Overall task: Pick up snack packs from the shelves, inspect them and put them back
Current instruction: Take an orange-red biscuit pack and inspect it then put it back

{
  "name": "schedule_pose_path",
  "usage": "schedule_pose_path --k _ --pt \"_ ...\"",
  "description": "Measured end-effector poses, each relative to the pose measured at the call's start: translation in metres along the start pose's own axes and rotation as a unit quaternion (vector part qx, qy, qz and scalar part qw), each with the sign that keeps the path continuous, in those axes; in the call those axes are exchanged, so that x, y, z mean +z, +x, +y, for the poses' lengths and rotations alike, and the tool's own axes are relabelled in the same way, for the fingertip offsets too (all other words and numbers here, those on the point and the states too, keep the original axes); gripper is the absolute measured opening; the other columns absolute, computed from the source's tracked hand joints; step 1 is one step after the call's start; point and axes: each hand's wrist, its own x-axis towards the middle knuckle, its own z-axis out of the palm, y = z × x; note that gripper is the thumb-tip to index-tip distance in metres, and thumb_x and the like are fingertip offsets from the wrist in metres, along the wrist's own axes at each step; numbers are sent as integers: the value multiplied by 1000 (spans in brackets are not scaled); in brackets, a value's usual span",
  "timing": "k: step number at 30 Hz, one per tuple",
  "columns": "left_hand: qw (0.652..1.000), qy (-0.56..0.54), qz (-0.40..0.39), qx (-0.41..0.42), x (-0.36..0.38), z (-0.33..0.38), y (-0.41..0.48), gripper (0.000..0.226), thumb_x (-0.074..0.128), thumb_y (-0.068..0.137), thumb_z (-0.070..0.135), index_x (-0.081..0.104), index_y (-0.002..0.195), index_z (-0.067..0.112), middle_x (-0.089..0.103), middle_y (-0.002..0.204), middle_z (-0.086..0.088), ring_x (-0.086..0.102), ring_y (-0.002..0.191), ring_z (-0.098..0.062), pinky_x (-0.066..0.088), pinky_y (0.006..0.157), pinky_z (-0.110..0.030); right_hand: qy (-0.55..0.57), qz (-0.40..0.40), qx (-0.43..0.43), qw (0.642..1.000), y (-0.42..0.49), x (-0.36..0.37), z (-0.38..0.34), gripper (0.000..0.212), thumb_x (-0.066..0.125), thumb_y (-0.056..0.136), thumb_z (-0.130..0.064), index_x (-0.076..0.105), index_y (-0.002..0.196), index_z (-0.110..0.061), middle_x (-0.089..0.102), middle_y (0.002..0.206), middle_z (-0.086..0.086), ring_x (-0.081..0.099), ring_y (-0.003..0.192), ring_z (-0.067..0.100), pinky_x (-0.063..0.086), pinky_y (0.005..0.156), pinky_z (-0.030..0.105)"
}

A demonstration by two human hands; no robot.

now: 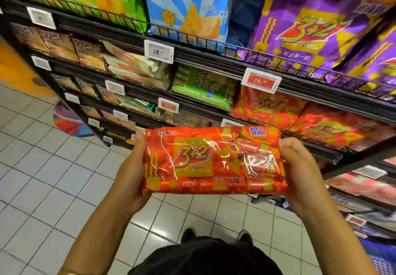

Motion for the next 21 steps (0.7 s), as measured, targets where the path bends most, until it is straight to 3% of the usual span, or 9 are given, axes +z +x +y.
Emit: schedule_pose_path --k 2,5,7,9,15,18,21 --pt "1000 3 7 -17 -2 -4 -3 66 52 81 74 77 115 24 79 113 -12 78 98 -31 64 62 -40 34 -21 20 999 -4 0 4 23 67 94 -41 58 97 -20 76 90 4 76 78 28 60 50 38" --pt "999 10 -3 -33 -5 -6 -8 68 51 81 75 71 123 25 79 114 -11 78 99 -33 65 64 -41 37 -36 47 998 -9 2 5 52 81 78 -42 57 119 -20 76 110 8 76 91 39 60 49 42" --pt "999 8 -20 -39 -8 -7 -9 64 49 87 73 72 123 26 78 118 -12 77 103 -33 65 67 -43 18 -48 50 997 -9 0 6 59 84 73 -40 62 128 -32 75 118 6 77 95 39 60 52 43" --pt "999 2 -29 -38 -11 -6 -12 59 51 88 70 80 114 26 77 120 -13 76 105 -34 65 68 -45 11 -61 39 997 -9 -1 6 56 86 77 -36 65 129 -40 74 121 4 76 99 38 61 59 45" --pt "995 26 -97 -6 -17 -10 -18 49 72 76 60 80 114 30 75 126 -12 74 111 -34 64 75 -43 21 -89 36 995 -10 -5 7 46 74 80 -37 68 124 -24 75 121 9 77 101 31 62 67 39" --pt "997 0 -77 -9 -18 -15 -17 42 72 83 53 81 112 24 75 125 -15 75 108 -35 64 74 -43 62 -128 29 989 -11 -8 6 34 66 86 -38 72 118 -28 75 118 6 75 104 29 62 73 43" --pt "999 -30 -35 -14 -18 -17 -15 36 67 89 48 83 106 21 76 121 -15 77 102 -34 64 71 -43 73 -173 13 982 -13 -5 -1 44 67 89 -38 65 132 -31 71 129 6 70 116 32 64 78 47"
